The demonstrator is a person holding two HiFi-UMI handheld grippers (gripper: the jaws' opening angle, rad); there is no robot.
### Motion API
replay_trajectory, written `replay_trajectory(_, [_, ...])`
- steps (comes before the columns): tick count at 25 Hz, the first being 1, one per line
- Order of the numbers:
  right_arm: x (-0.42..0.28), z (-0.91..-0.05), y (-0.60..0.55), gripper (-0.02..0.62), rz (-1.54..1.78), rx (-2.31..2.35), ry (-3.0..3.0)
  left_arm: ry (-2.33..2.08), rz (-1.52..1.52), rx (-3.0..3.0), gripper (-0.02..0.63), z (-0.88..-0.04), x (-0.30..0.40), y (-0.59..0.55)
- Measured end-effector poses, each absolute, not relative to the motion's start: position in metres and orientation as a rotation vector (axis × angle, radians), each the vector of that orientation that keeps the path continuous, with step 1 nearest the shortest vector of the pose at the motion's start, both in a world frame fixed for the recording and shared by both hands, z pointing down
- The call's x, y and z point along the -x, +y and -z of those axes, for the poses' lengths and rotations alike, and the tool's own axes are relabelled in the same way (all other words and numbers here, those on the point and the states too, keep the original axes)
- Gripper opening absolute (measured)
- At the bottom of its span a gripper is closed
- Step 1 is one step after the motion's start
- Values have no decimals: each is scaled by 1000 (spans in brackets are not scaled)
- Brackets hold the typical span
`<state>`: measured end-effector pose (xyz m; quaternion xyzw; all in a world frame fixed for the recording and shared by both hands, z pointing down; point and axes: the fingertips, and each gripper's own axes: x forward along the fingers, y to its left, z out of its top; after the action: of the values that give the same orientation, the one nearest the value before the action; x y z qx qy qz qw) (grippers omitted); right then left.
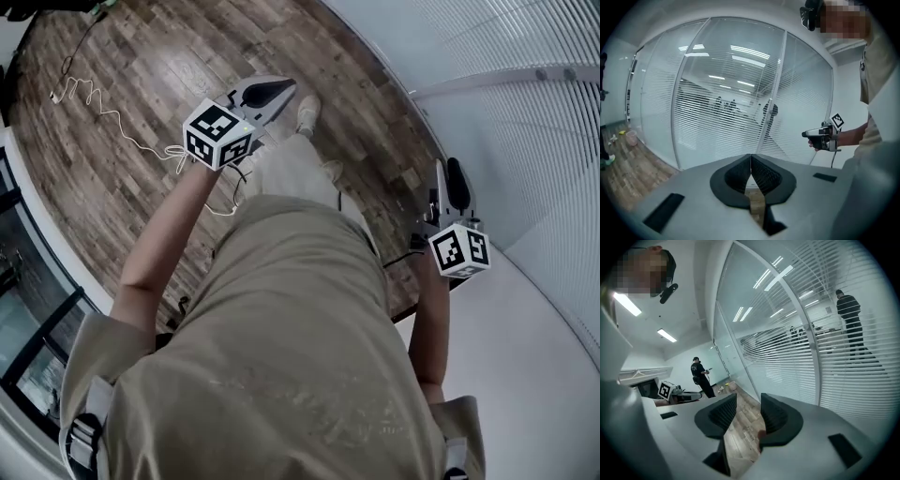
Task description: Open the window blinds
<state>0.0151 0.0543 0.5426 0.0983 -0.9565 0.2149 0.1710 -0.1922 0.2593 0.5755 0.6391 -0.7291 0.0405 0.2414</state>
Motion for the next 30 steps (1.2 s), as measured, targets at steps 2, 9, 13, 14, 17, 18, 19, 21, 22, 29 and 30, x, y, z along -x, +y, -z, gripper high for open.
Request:
replay_trajectory(2, [-10,-545,75,166,-605,-225,-2718,-2020,-120,-1701,14,-579,190,298])
replay_trajectory(9, [12,-537,147,164,-593,-132,-2728,-2102,-85,-1574,14,-584,206,395])
replay_trajectory(13, [26,-525,168,164,-570,-172,-2737,-2087,-39,-1583,14,-591,222,412])
replay_trajectory(14, [31,-523,173,164,-562,-188,-2738,-2078,-28,-1593,14,-593,228,413])
replay_trajectory(17, [51,-519,195,164,-542,-238,-2745,-2039,5,-1649,14,-593,245,417])
replay_trajectory(18, [56,-517,205,164,-533,-257,-2746,-2022,10,-1681,14,-591,248,418])
replay_trajectory(19, [61,-515,216,164,-519,-279,-2746,-2003,13,-1718,14,-588,250,419])
replay_trajectory(21, [71,-507,235,164,-482,-332,-2752,-1963,26,-1800,14,-579,254,419])
replay_trajectory(22, [76,-502,244,164,-463,-369,-2757,-1938,38,-1843,14,-574,257,417])
replay_trajectory(29, [77,-481,291,164,-387,-684,-2763,-1728,81,-2113,14,-550,254,398])
replay_trajectory(30, [73,-481,294,164,-387,-717,-2759,-1698,73,-2143,14,-549,250,393])
